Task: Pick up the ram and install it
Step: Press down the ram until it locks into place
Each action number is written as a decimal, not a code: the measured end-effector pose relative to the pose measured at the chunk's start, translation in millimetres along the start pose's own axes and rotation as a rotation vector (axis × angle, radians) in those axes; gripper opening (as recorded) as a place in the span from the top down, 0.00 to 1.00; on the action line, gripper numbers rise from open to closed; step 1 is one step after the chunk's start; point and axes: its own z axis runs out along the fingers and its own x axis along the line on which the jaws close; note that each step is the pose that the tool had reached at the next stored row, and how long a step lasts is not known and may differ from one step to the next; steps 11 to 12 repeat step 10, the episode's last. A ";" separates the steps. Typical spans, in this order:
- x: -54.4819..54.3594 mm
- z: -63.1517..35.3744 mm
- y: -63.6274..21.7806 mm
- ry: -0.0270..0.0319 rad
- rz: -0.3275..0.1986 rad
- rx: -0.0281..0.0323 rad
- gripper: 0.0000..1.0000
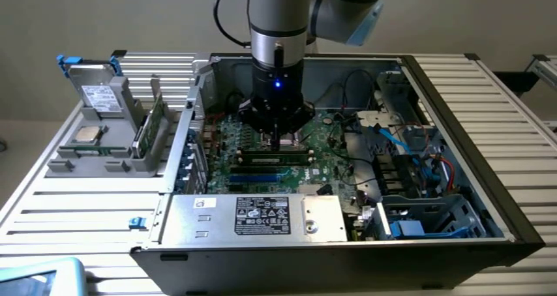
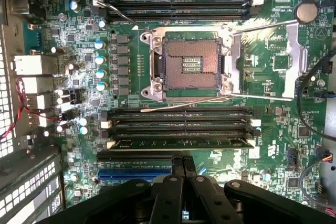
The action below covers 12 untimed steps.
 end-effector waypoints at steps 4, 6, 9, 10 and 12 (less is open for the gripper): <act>0.0 0.0 0.0 -0.0055 0.017 0.0072 0.89; 0.0 0.0 0.0 -0.0055 0.017 0.0073 0.89; 0.0 0.0 0.0 -0.0055 0.017 0.0073 0.89; 0.0 0.0 0.0 -0.0055 0.017 0.0073 0.89; 0.0 0.0 0.0 -0.0055 0.017 0.0073 0.89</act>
